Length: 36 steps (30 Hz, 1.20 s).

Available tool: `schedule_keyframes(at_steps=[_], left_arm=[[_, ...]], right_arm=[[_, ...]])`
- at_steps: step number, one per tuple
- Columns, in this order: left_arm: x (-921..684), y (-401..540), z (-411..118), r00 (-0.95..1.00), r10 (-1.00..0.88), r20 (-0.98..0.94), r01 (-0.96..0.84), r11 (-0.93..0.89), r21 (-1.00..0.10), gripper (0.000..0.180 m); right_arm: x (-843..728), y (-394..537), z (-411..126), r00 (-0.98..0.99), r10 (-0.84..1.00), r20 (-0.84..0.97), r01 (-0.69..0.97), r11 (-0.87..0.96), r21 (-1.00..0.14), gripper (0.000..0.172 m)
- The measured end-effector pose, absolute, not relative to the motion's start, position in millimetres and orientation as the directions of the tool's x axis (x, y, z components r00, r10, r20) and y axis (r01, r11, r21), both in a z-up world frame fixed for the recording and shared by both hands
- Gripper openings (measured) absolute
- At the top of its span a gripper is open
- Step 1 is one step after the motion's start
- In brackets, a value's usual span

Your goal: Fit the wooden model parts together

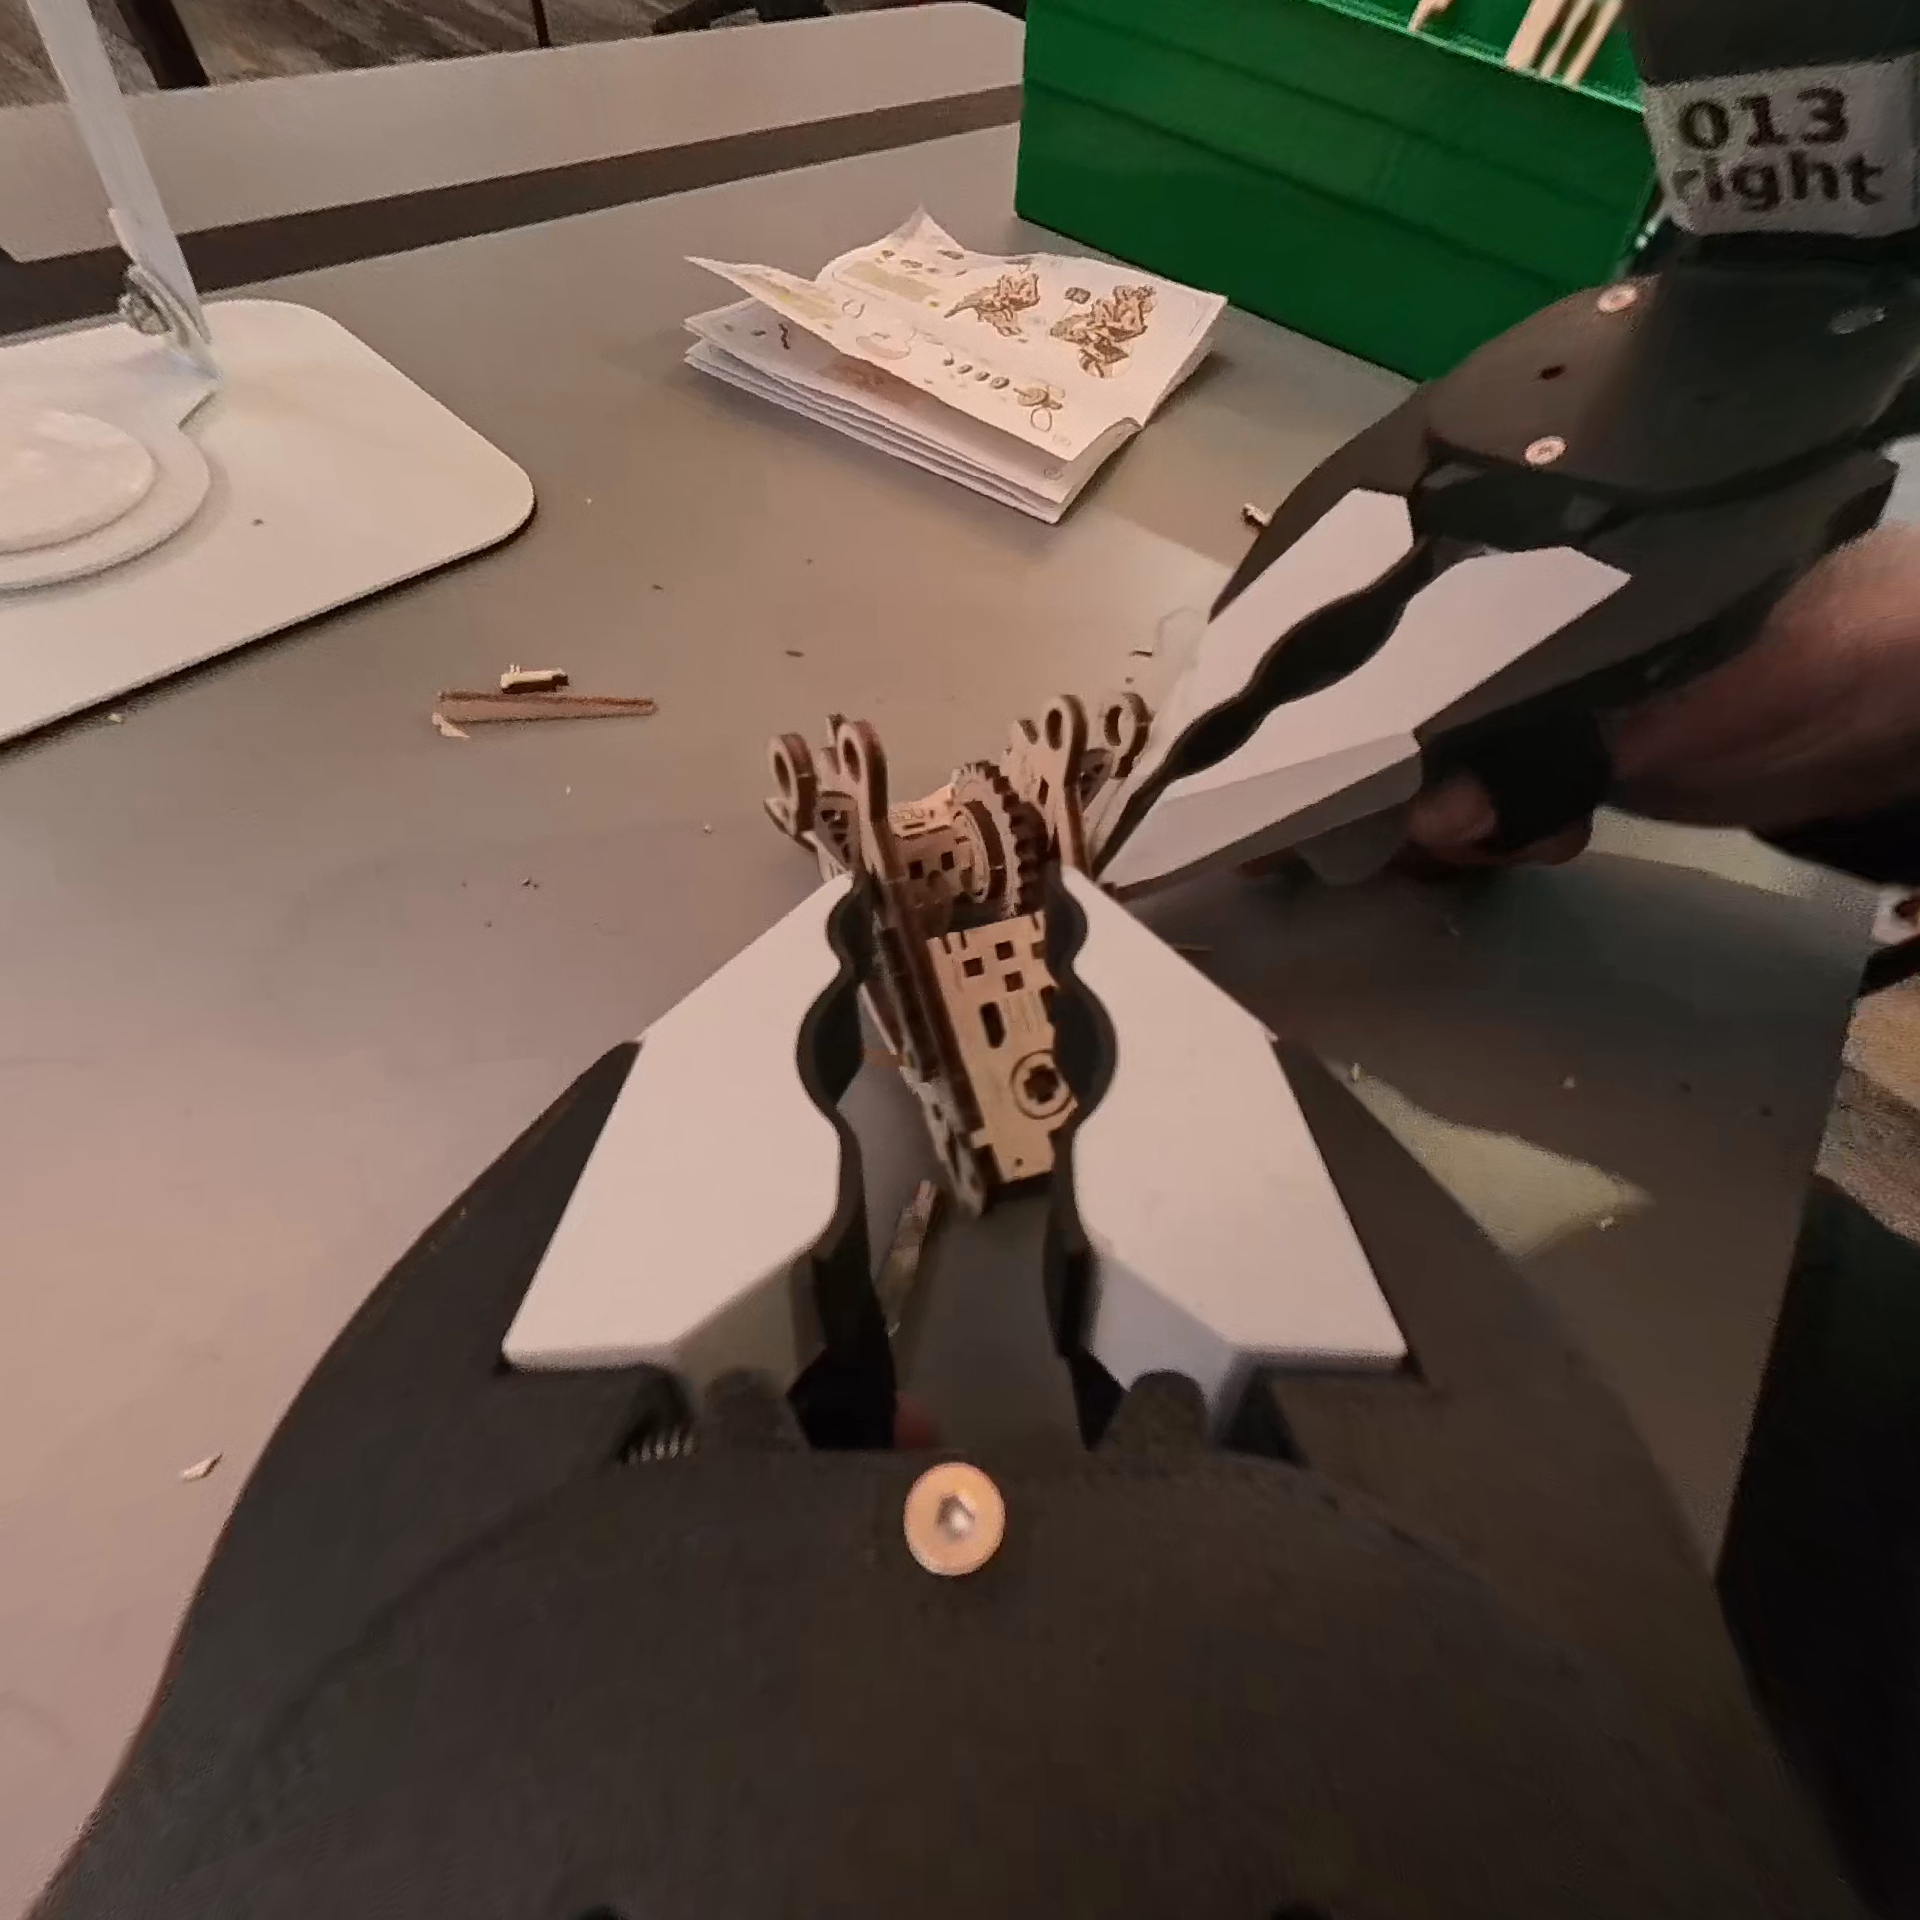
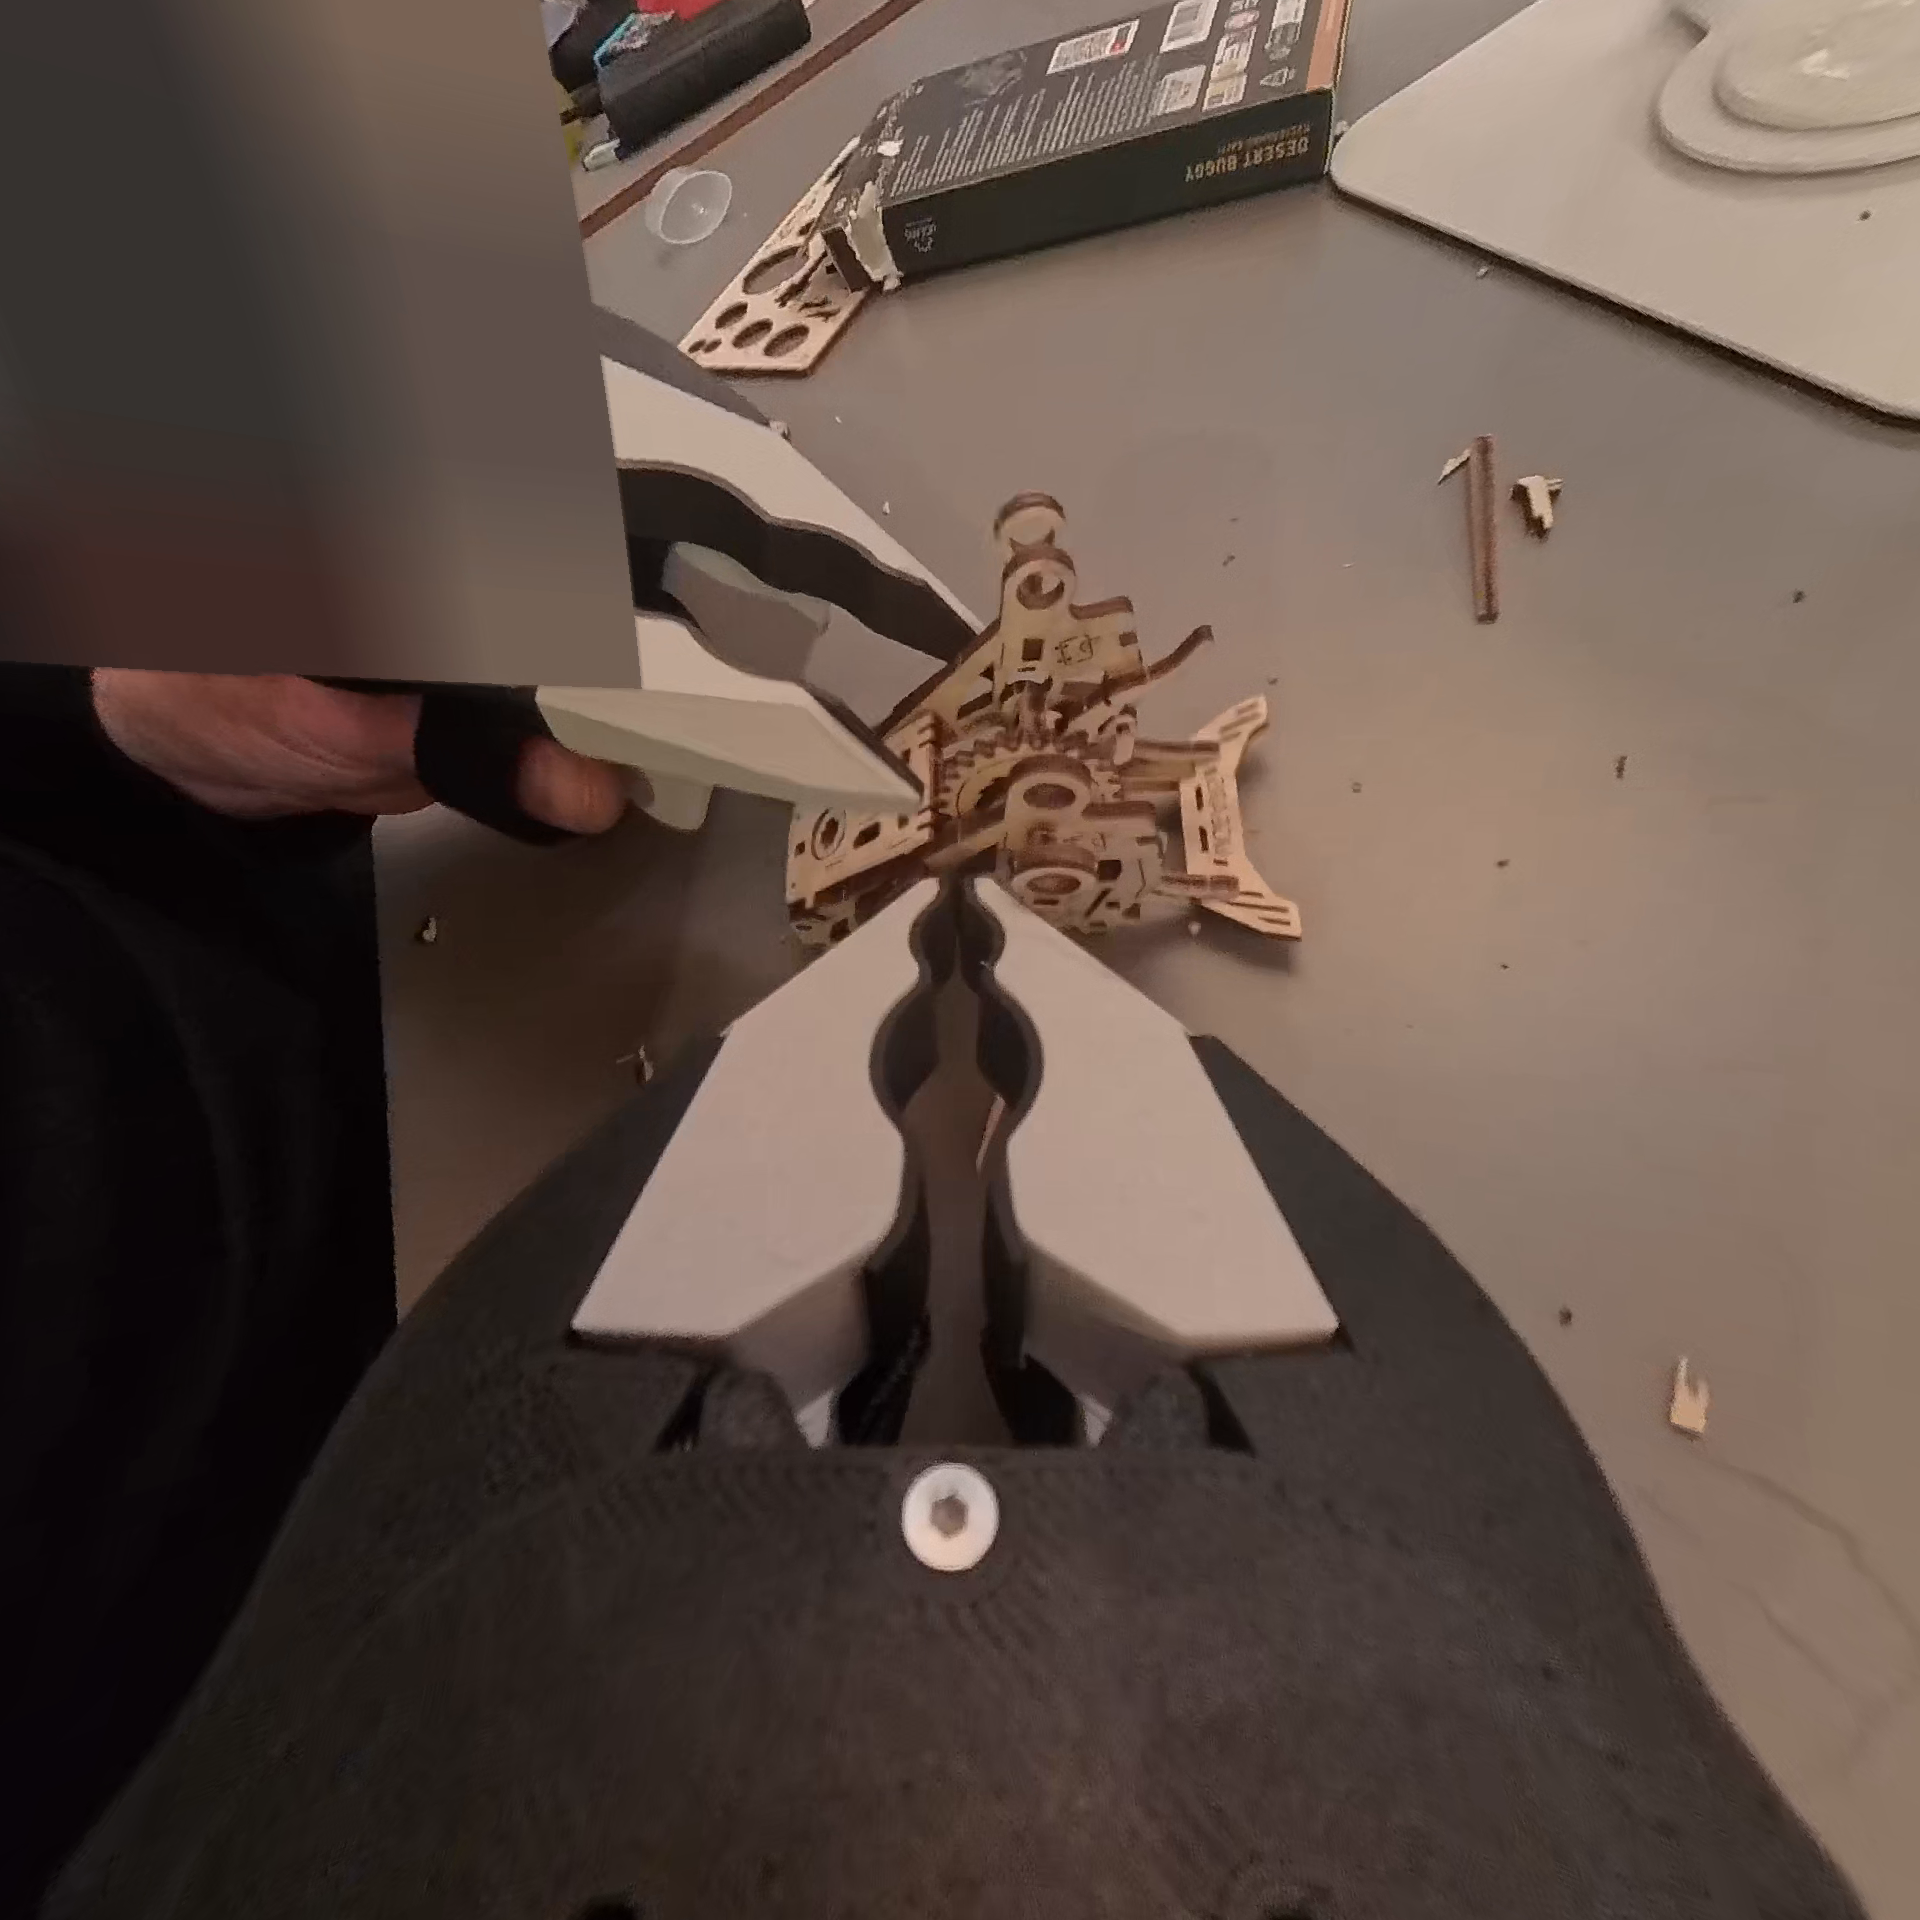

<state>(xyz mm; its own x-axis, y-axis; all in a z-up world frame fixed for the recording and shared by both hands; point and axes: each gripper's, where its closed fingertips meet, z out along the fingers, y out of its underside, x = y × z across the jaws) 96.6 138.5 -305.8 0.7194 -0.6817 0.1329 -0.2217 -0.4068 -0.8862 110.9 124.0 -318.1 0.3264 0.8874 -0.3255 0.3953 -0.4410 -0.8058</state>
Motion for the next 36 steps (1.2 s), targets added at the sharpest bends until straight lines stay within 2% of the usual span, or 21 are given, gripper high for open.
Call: schedule_keyframes(at_steps=[1,5,8,11,14,22,31,36], left_arm=[[97.4,136.8,-307.7,0.716,-0.689,0.112,-0.247,-0.4,-0.882,0.03],[97.4,136.6,-310.6,0.714,-0.688,0.128,-0.249,-0.421,-0.873,0.054],[99.6,136.6,-311.7,0.712,-0.693,0.111,-0.269,-0.415,-0.869,0.065],[109.1,134.9,-315.0,0.706,-0.705,0.069,-0.313,-0.398,-0.862,0.07],[110.3,138.9,-318.9,0.721,-0.693,0.023,-0.349,-0.392,-0.851,0.07],[107.3,144.4,-321.9,0.69,-0.722,-0.06,-0.426,-0.338,-0.839,0.054],[109.6,136.6,-322.5,0.571,-0.813,-0.109,-0.498,-0.239,-0.833,0.053],[114.3,130.6,-321.6,0.522,-0.836,-0.169,-0.541,-0.171,-0.824,0.053]], right_arm=[[114.4,123.3,-318.4,0.324,0.887,-0.329,0.405,-0.444,-0.799,0.0],[137.5,122.3,-315.4,0.314,0.898,-0.308,0.469,-0.429,-0.772,0.004],[154.0,142.4,-308.5,0.359,0.915,-0.184,0.499,-0.354,-0.791,0.007],[146.7,152.9,-298.3,0.327,0.942,-0.08,0.516,-0.248,-0.82,0.02],[138.8,156.8,-304.2,0.273,0.962,0.007,0.568,-0.155,-0.808,0.017],[125.3,147.8,-311.1,0.15,0.989,0.01,0.592,-0.081,-0.801,0.006],[125.2,153.6,-305.1,-0.017,0.984,0.175,0.635,0.146,-0.759,0.051],[117.8,146.8,-308.5,-0.187,0.955,0.232,0.628,0.298,-0.719,0.062]])
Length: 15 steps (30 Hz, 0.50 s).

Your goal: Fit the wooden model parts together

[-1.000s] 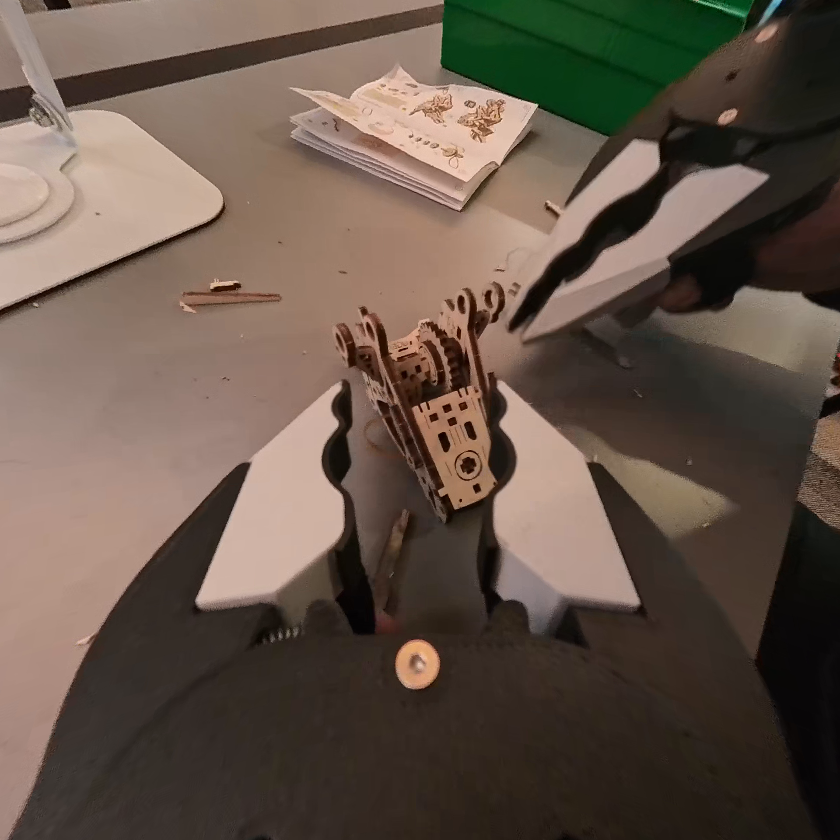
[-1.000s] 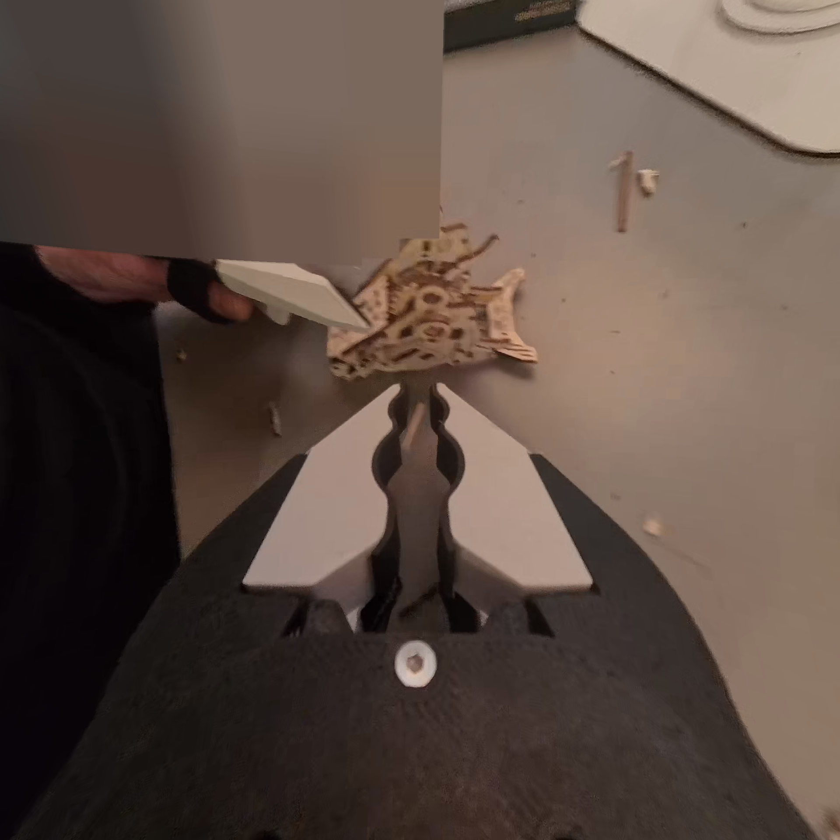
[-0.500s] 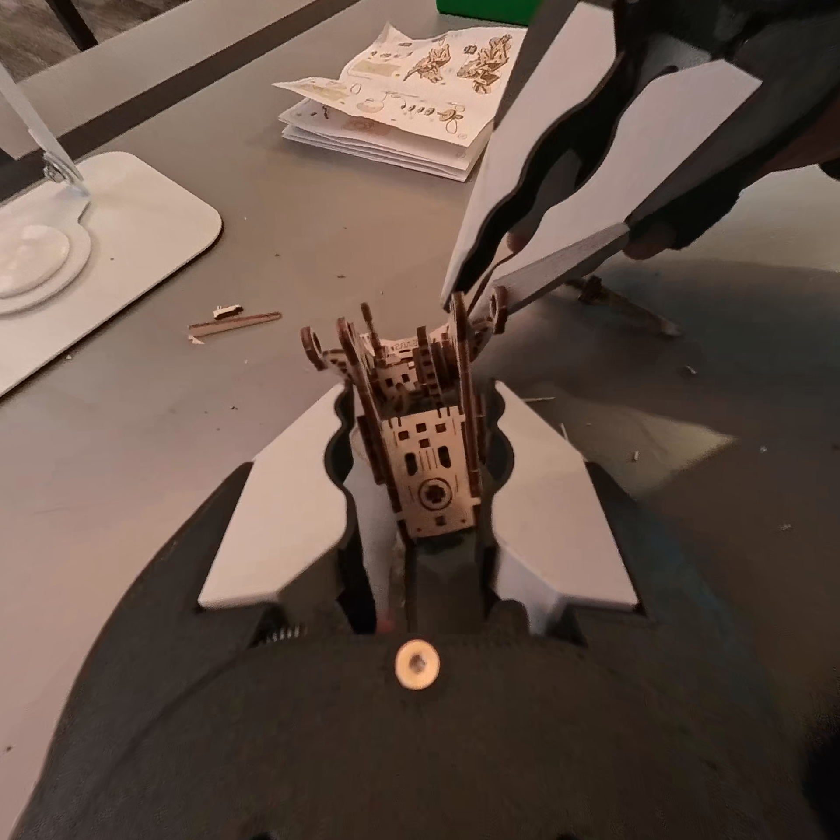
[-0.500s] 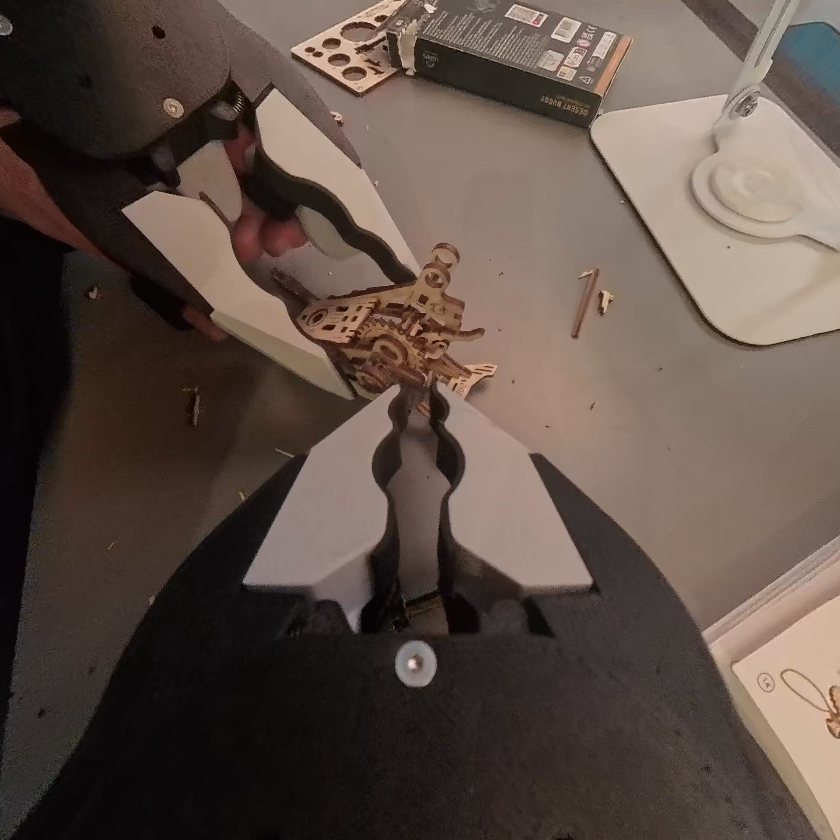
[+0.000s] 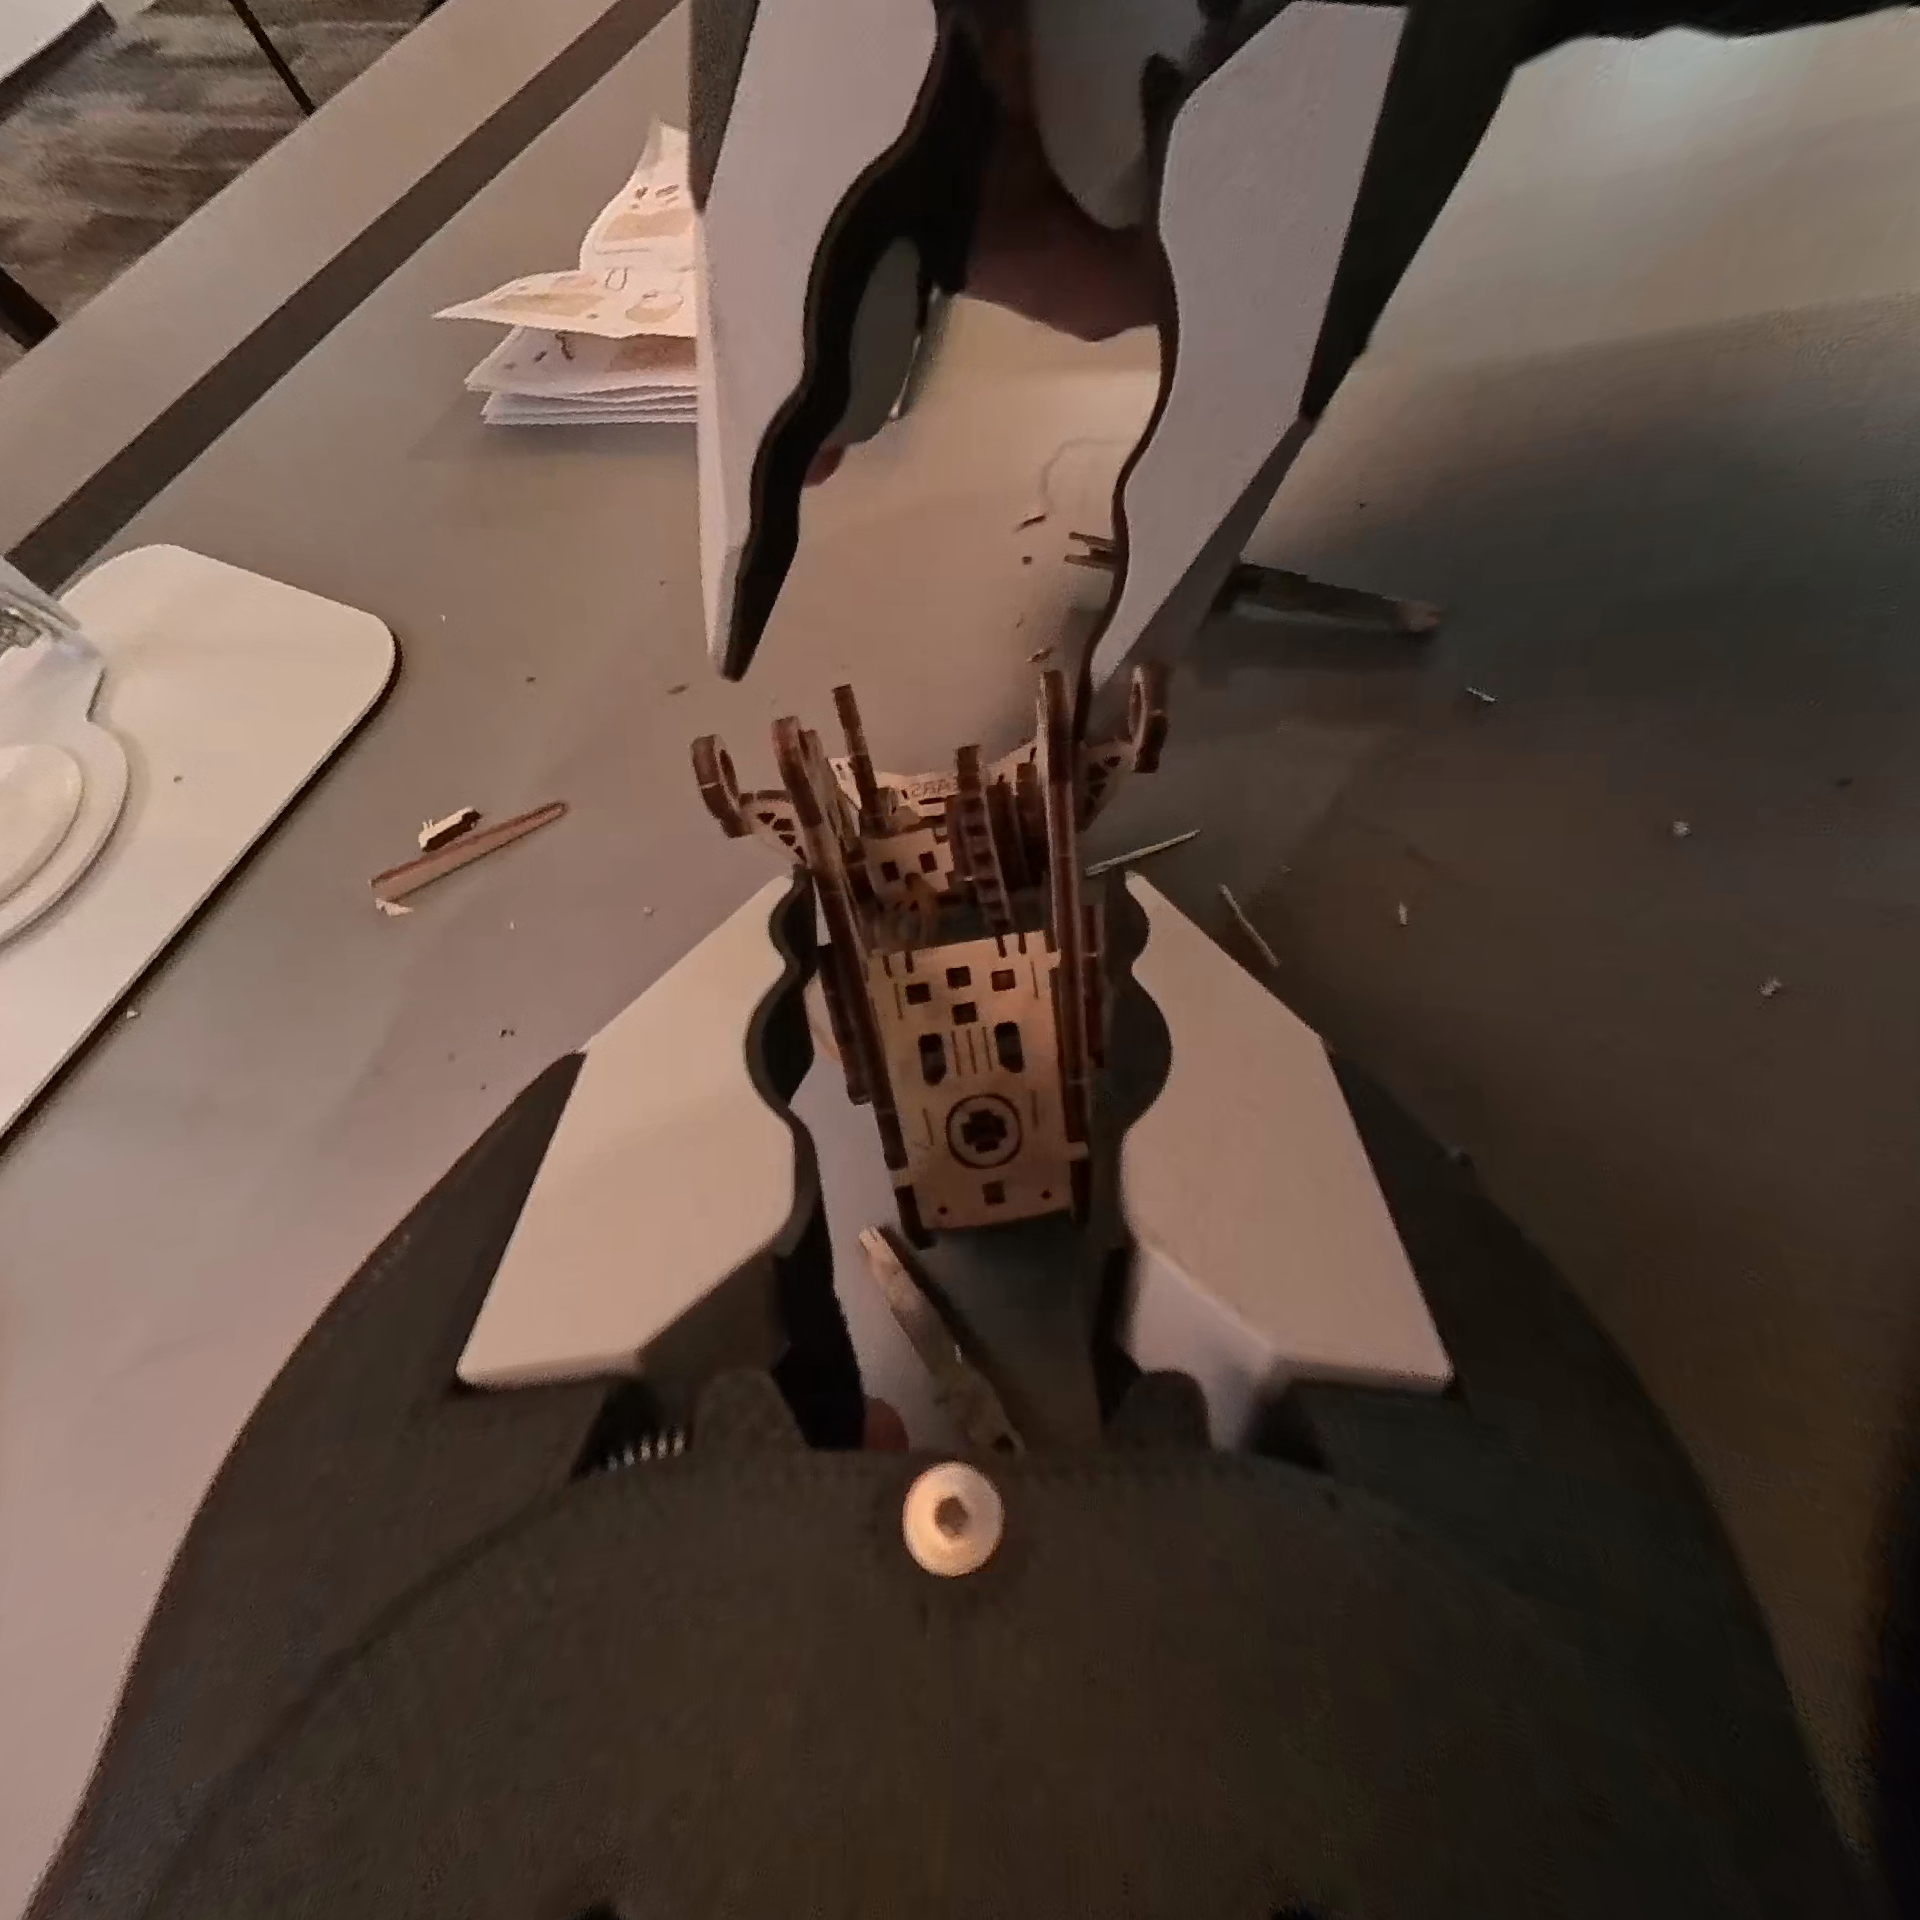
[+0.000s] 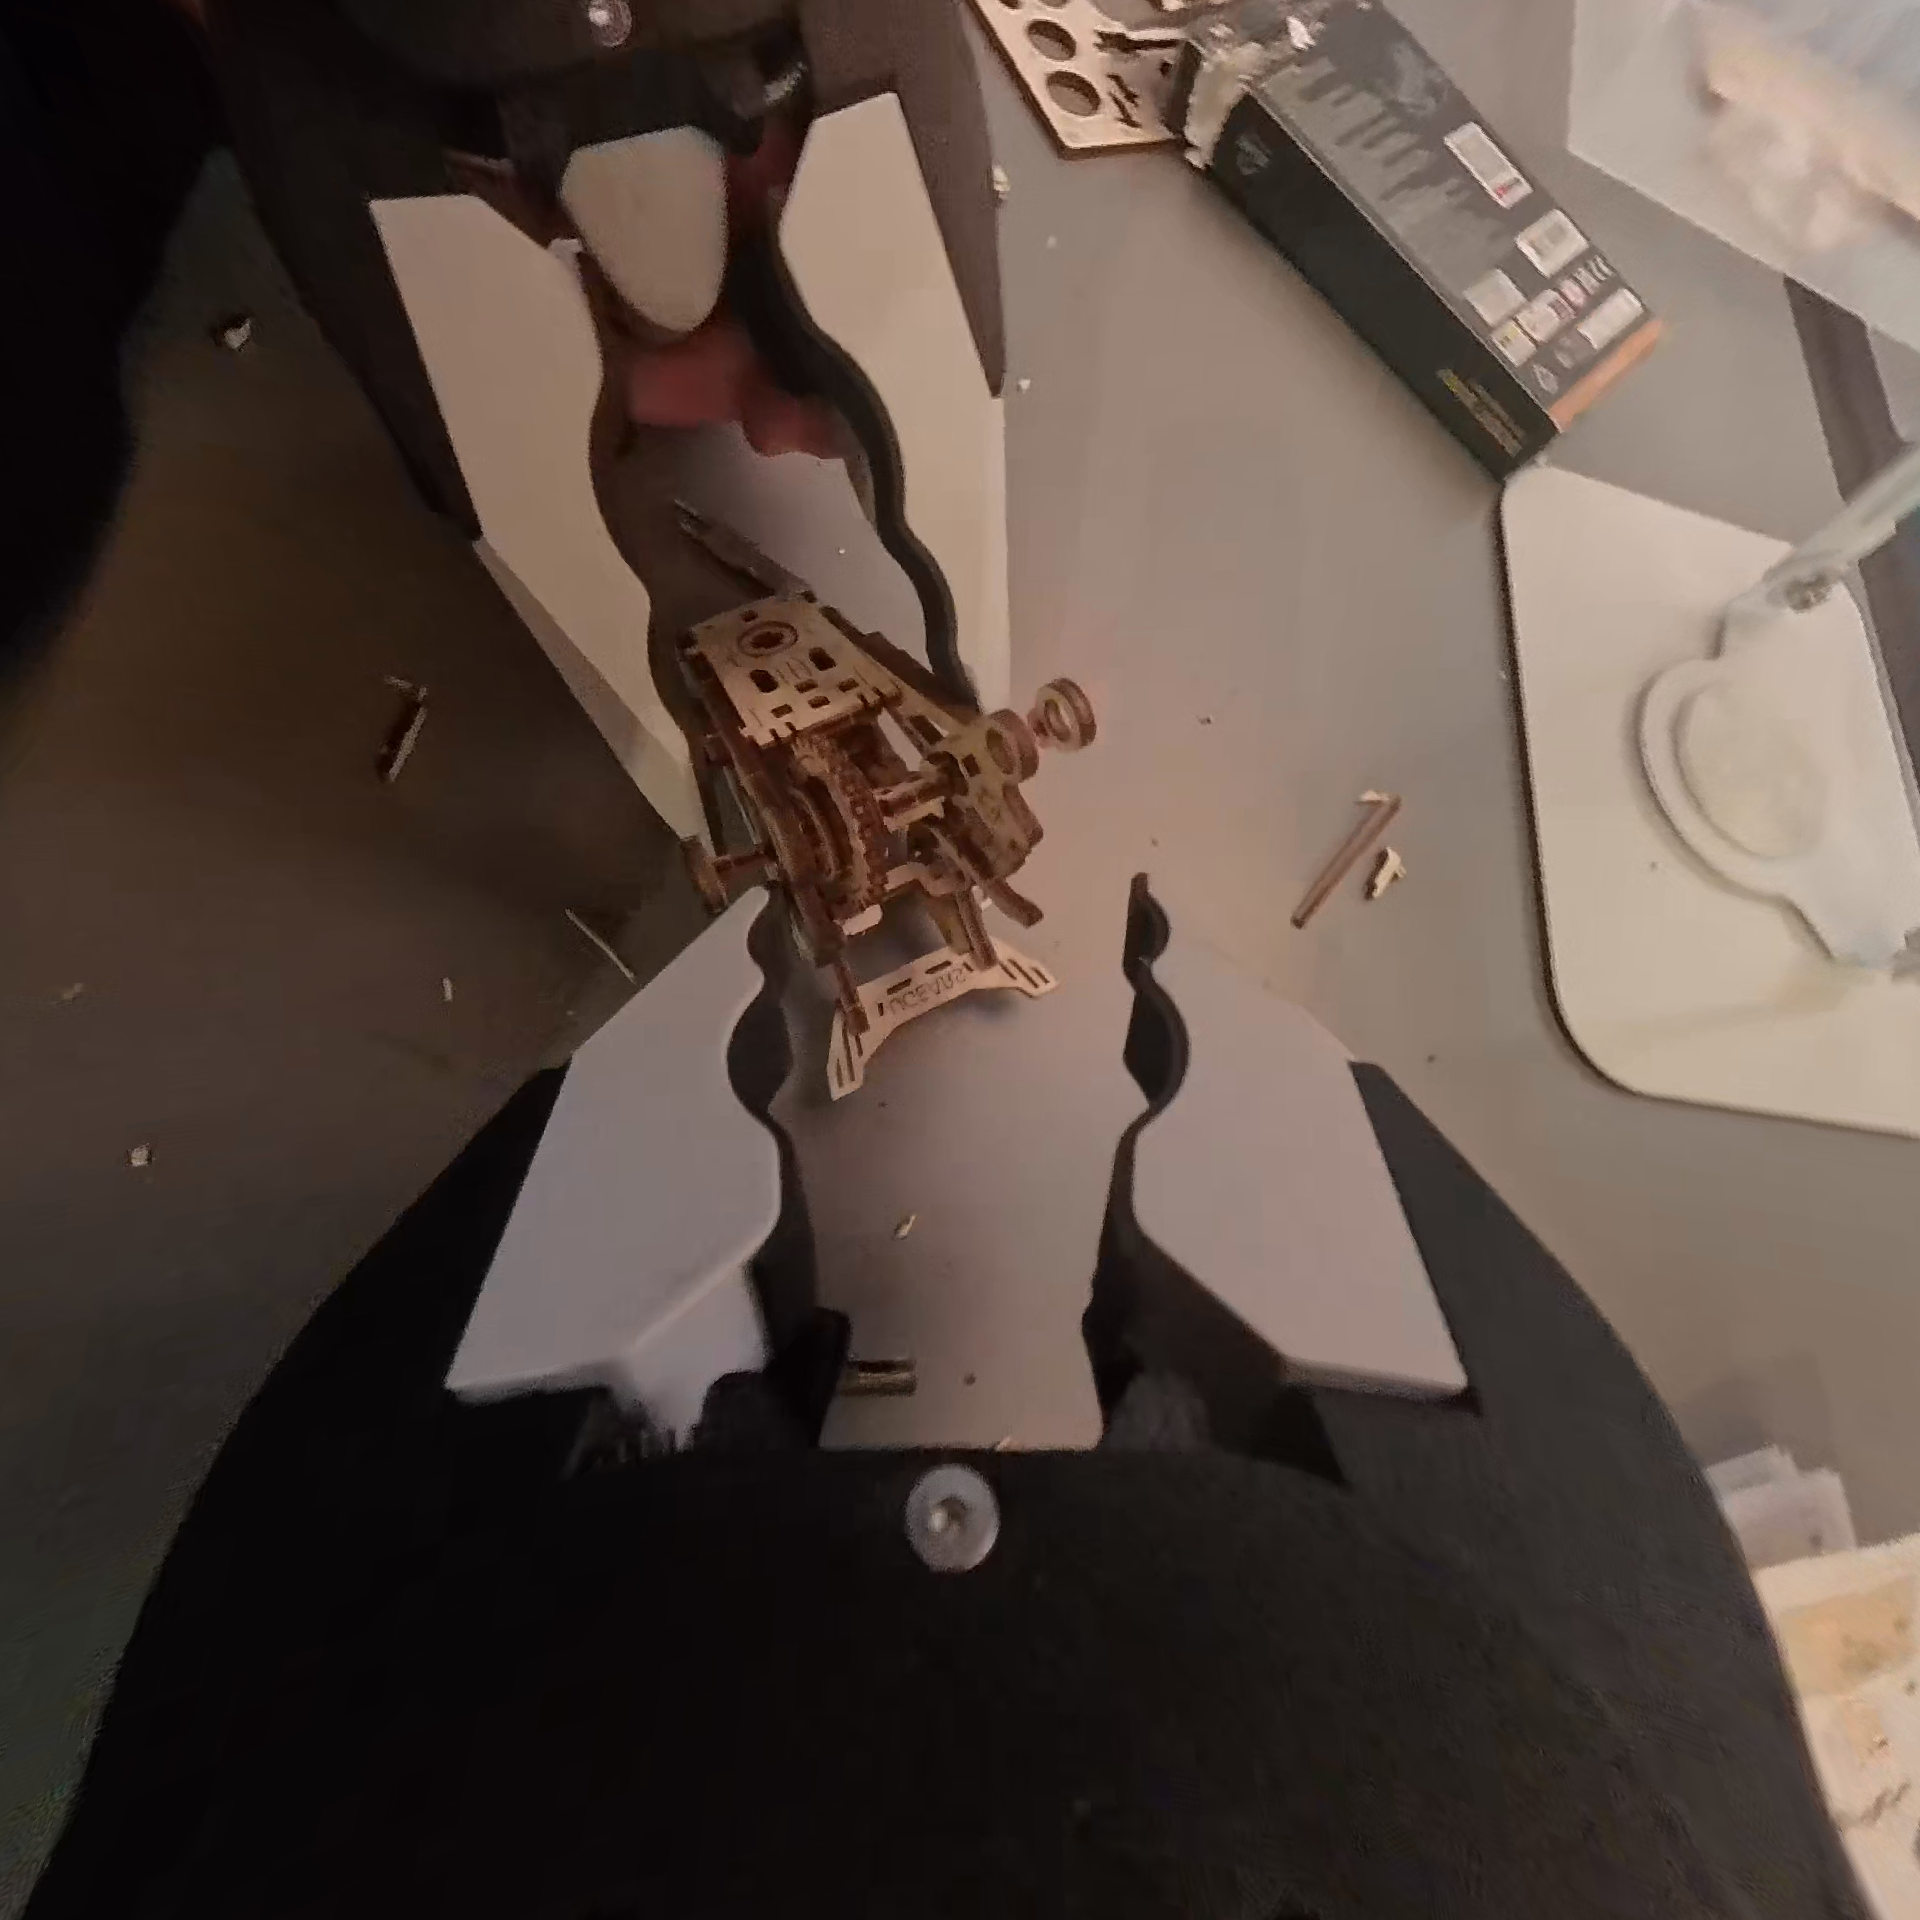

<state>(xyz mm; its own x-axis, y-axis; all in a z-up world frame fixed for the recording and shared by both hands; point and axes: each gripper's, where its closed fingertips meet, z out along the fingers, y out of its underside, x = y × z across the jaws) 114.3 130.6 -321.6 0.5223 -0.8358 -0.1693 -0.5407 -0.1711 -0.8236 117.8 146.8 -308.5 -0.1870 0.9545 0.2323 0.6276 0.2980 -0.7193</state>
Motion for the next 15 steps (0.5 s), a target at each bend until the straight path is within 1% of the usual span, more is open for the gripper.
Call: schedule_keyframes(at_steps=[2,5,15], left_arm=[[115.7,128.8,-321.4,0.504,-0.845,-0.181,-0.55,-0.152,-0.821,0.053],[115.9,128.0,-322.6,0.488,-0.854,-0.181,-0.561,-0.147,-0.815,0.052],[117.5,125.4,-323.1,0.46,-0.875,-0.151,-0.555,-0.15,-0.818,0.051]], right_arm=[[117.0,140.8,-309.2,-0.243,0.943,0.23,0.615,0.332,-0.715,0.059],[116.8,134.5,-311.5,-0.304,0.921,0.245,0.605,0.385,-0.697,0.047],[118.1,132.3,-312.2,-0.343,0.908,0.241,0.61,0.411,-0.678,0.044]])
